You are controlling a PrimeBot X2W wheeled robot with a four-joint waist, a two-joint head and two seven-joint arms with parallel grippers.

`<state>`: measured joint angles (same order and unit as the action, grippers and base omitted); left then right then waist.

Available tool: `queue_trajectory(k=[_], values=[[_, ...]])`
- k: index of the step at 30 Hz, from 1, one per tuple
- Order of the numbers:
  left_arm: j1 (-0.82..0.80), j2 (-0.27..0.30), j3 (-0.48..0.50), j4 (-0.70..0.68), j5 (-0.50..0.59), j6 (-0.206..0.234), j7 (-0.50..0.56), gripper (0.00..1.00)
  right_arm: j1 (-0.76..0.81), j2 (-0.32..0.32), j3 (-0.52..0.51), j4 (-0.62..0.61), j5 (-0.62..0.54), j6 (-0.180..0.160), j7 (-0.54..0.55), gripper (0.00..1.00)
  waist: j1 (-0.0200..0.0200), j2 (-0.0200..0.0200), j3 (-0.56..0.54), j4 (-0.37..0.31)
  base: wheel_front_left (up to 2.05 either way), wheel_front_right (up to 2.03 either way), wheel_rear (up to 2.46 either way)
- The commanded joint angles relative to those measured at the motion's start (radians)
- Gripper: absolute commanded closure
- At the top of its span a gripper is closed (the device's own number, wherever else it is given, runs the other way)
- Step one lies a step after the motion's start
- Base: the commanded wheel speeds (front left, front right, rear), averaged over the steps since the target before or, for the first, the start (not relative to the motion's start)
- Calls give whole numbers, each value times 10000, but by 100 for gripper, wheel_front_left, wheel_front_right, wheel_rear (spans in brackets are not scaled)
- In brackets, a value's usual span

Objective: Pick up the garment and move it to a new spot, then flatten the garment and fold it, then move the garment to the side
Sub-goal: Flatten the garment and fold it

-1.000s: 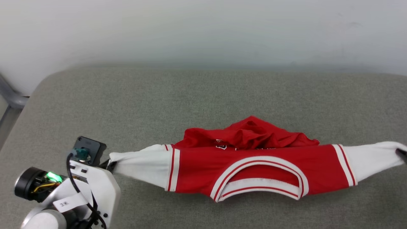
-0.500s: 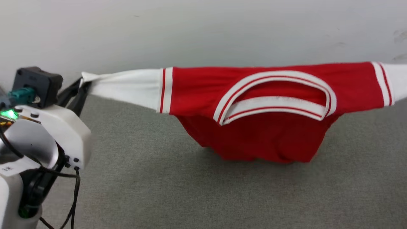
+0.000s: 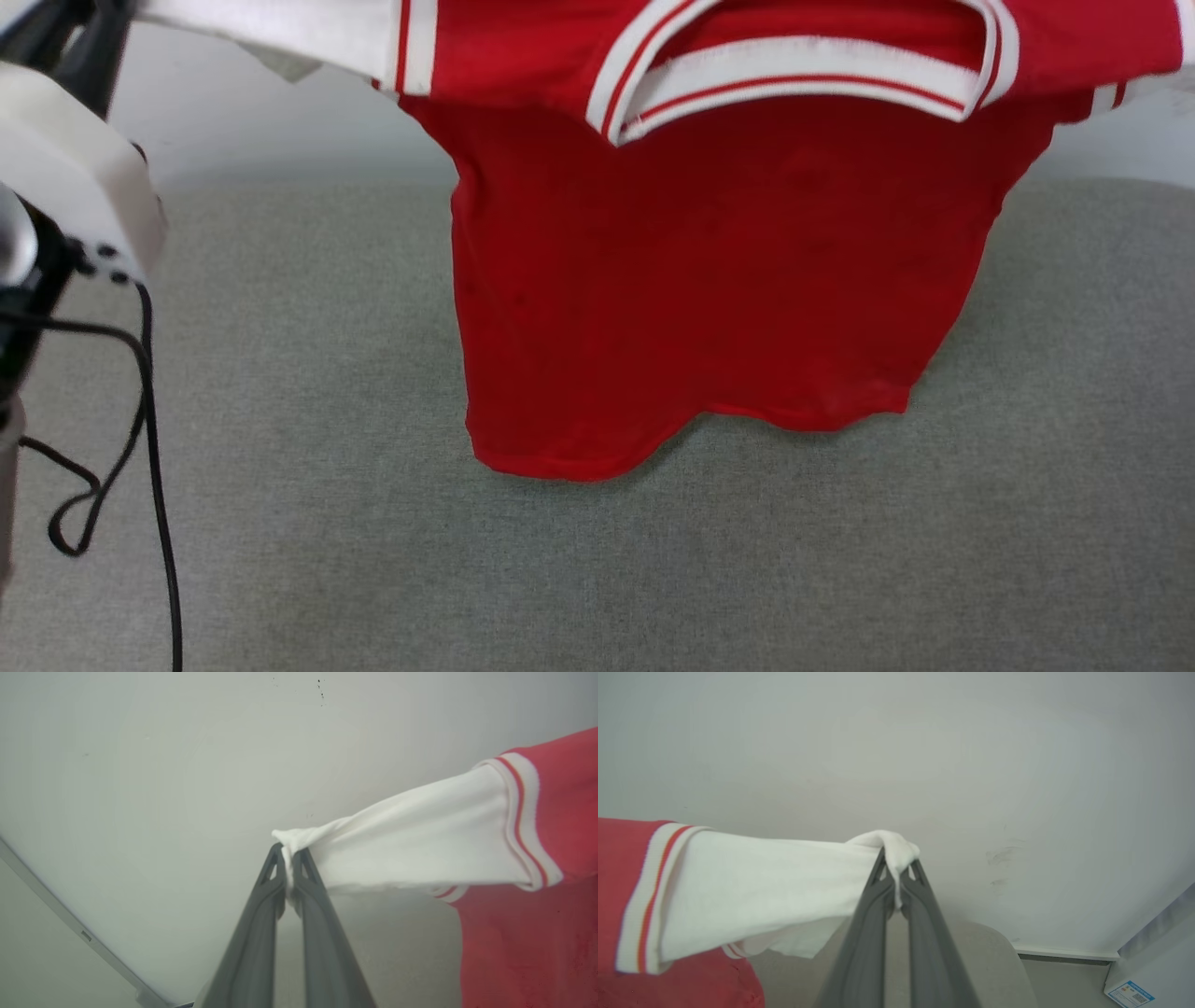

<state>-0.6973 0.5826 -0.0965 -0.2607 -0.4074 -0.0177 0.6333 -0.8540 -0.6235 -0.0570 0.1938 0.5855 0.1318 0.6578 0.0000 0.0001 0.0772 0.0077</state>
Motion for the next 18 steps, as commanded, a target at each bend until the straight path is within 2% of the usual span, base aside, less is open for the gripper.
queue_trajectory(k=[1, 7, 18], values=[[-490, 51, 53, 160, 63, -37, -32, 100, -469, 83, 60, 154, -131, -21, -163, 100, 0, -1, 718, -60, 0, 0, 0], [-2627, 23, -86, 1561, 365, -297, -751, 100, -2502, 618, 104, 1263, -818, -21, -1231, 100, 0, -1, 1950, -87, 0, 0, 0], [-5791, -433, -273, 3855, 898, -301, -2429, 100, -5675, 1268, -88, 3394, -2213, -21, -3206, 100, 0, -1, 3866, -78, 0, 0, 0]])
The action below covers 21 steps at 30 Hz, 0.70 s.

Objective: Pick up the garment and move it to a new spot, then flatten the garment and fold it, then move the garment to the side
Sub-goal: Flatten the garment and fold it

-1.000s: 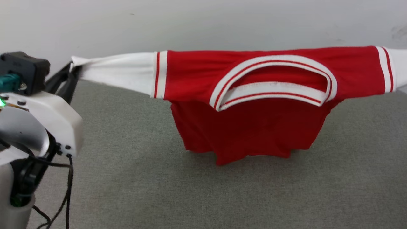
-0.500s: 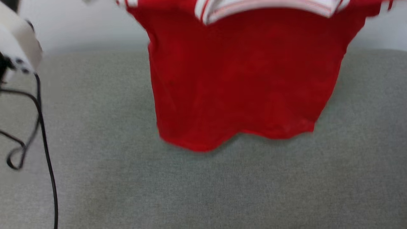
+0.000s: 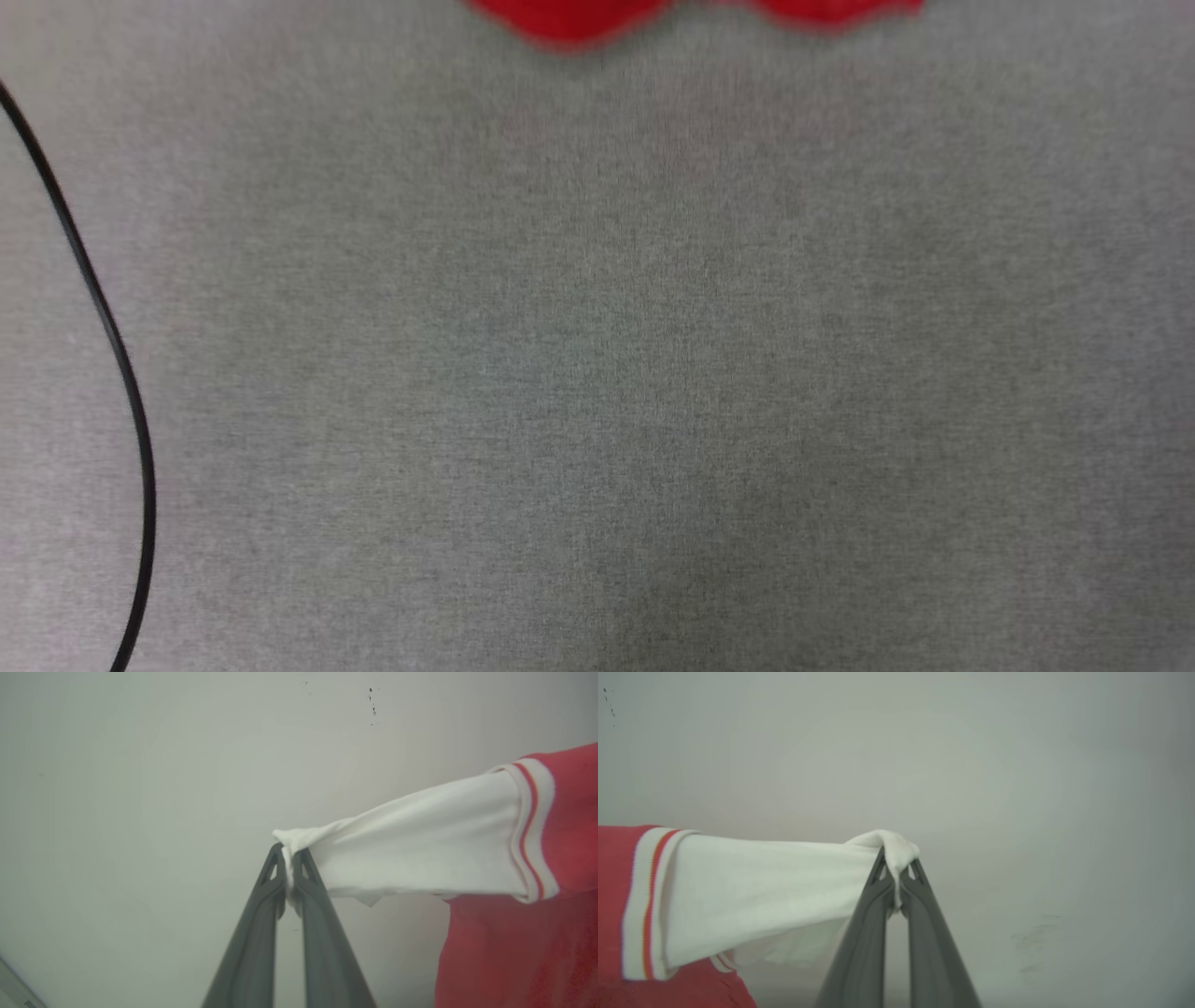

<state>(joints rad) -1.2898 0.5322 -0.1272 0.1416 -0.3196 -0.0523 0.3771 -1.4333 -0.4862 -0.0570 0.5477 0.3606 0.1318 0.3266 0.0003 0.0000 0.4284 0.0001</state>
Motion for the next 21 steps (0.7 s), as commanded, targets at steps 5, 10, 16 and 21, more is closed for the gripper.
queue_trajectory(k=[5, 10, 16, 21], values=[[-966, -263, -131, 895, 196, 98, -710, 100, -1114, 316, -68, 880, -389, -21, -542, 100, -3, 0, 1028, 20, 0, 0, 0], [-1425, -629, -291, 1854, 338, 200, -1579, 100, -1723, 680, -45, 1736, -619, -20, -1300, 100, -3, 0, 1493, 65, 0, 0, 0], [-349, -1063, -452, 2644, 136, 228, -2606, 100, -799, 892, 430, 2581, -45, -20, -2008, 100, -3, 0, 1542, 154, 0, 0, 0], [980, -1191, -520, 2783, -29, 268, -2976, 100, 391, 727, 745, 2902, 539, -20, -2090, 100, -3, 0, 1064, 211, 0, 0, 0]])
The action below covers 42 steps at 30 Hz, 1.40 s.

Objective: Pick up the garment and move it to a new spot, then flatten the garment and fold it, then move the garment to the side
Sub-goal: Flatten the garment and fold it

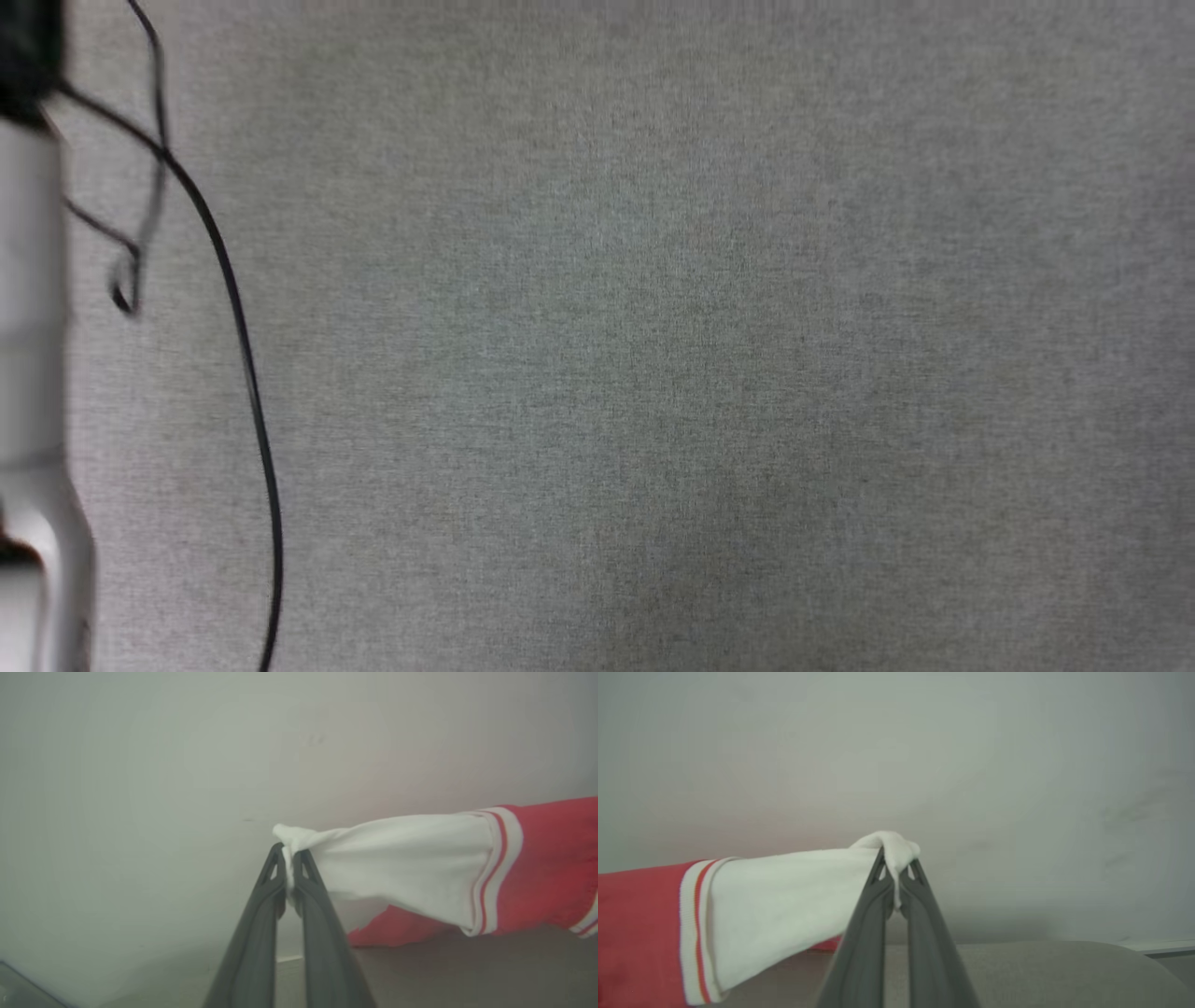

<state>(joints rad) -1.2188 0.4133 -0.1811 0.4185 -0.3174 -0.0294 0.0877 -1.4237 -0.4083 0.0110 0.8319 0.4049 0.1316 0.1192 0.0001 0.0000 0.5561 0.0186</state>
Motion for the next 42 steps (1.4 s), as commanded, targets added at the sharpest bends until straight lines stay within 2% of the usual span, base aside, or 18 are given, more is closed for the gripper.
queue_trajectory(k=[1, 7, 10, 18, 30, 42], values=[[616, -30, 66, -13, -128, 87, -150, 100, 559, -95, 149, 81, 254, -18, 11, 100, -1, 0, -336, 15, 0, 0, 0], [2950, -52, 165, -286, -503, 236, -320, 100, 2555, -373, 826, 1, 1155, -18, 353, 100, -1, 0, -1391, -20, 0, 0, 0], [4109, -12, 213, -438, -691, 306, -353, 100, 3707, -744, 1090, -120, 1668, -20, 617, 100, -1, 0, -1961, 1, 0, 0, 0], [6807, 77, 107, -768, -1064, 403, 118, 100, 6428, -1325, 1265, -456, 2781, -23, 1125, 100, -1, 0, -3209, 111, 0, 0, 0], [10165, 226, -176, -1647, -1506, 688, 1179, 100, 9632, -1469, 1045, -1315, 3783, -23, 1759, 100, -1, 0, -4533, 115, 0, 0, 0], [12678, 278, -173, -2765, -2282, 813, 1894, 100, 12290, -1588, 270, -2603, 3978, -24, 3144, 100, -1, 0, -5295, 33, 0, 0, 0]])
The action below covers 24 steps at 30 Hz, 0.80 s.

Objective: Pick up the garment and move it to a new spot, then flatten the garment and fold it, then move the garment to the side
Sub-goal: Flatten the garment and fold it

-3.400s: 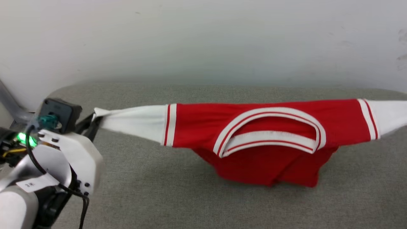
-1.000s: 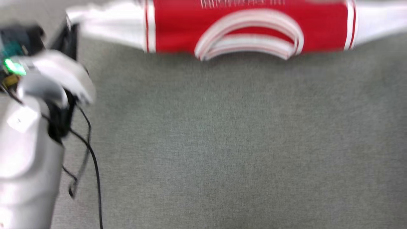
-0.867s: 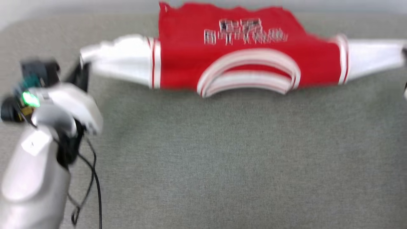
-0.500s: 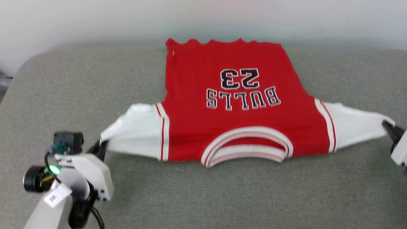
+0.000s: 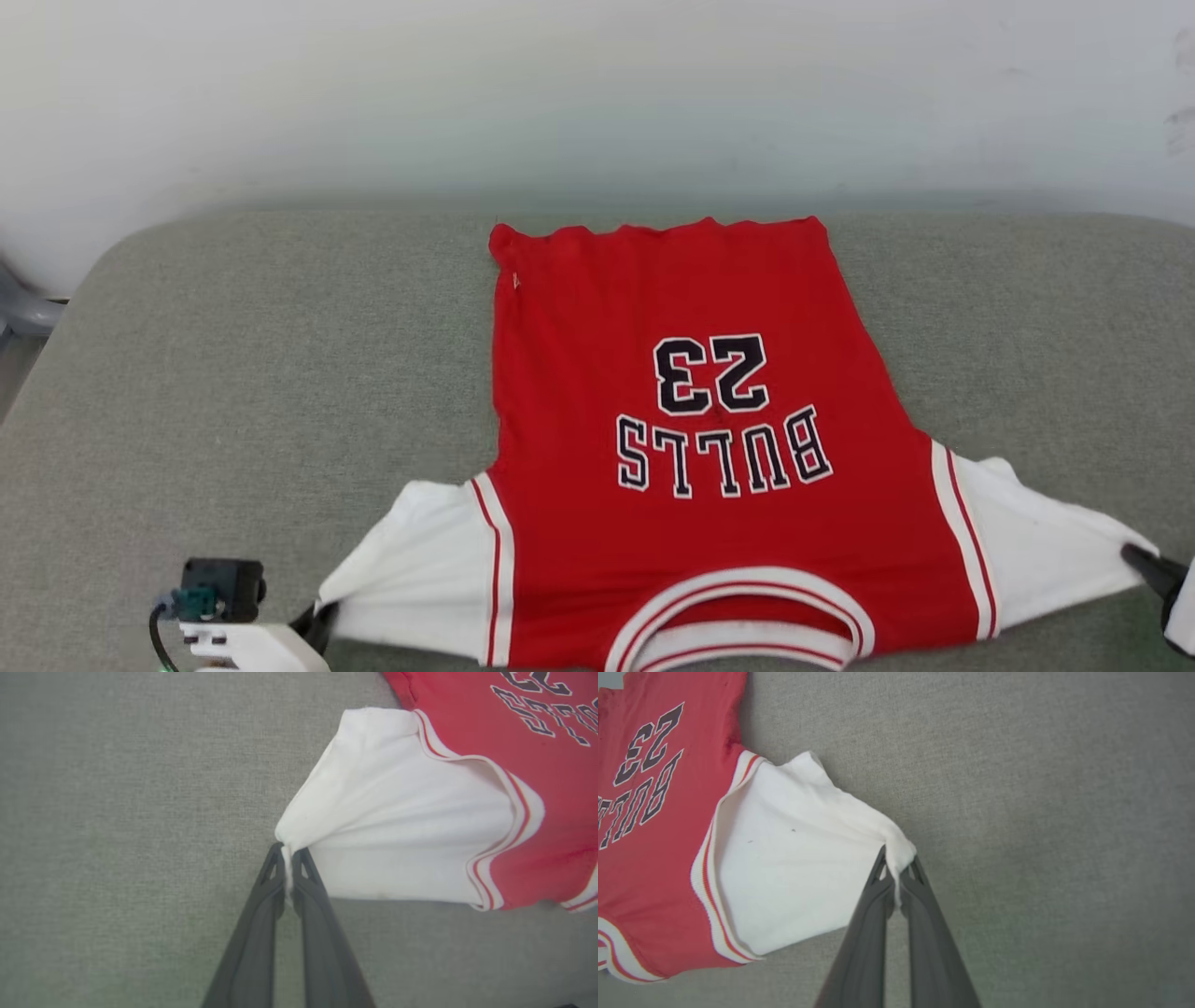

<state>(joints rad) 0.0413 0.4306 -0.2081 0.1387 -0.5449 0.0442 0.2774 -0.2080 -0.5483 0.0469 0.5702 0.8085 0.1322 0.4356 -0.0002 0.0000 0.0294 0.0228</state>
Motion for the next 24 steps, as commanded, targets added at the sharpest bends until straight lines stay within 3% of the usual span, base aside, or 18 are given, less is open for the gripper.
queue_trajectory(k=[1, 8, 16, 17, 19, 24], values=[[266, 94, 63, -82, -83, 49, 112, 100, 370, -149, -186, -103, -83, -29, 144, 100, 2, 0, -61, -15, 0, 0, 0], [1246, 142, -196, -895, -516, -81, 754, 100, 1624, 77, -1130, -1087, -378, -27, 1039, 100, 2, 0, -60, -45, 0, 0, 0], [990, 127, -387, -1519, -752, -186, 1229, 100, 1940, 582, -1998, -2195, -1020, -25, 1929, 100, 2, 0, 314, 150, 0, 0, 0], [946, 149, -404, -1621, -763, -216, 1292, 100, 1917, 585, -2099, -2361, -1134, -25, 1962, 81, 2, 0, 385, 188, 0, 0, 0], [922, 240, -507, -1893, -788, -254, 1523, 100, 1893, 551, -2196, -2657, -1348, -25, 2214, 0, 2, 0, 588, 282, 0, 0, 0], [858, 501, -663, -2898, -685, -154, 2190, 100, 1247, 255, -2287, -4050, -1386, -19, 3065, 0, 2, 0, 1320, 575, 0, 0, 0]])
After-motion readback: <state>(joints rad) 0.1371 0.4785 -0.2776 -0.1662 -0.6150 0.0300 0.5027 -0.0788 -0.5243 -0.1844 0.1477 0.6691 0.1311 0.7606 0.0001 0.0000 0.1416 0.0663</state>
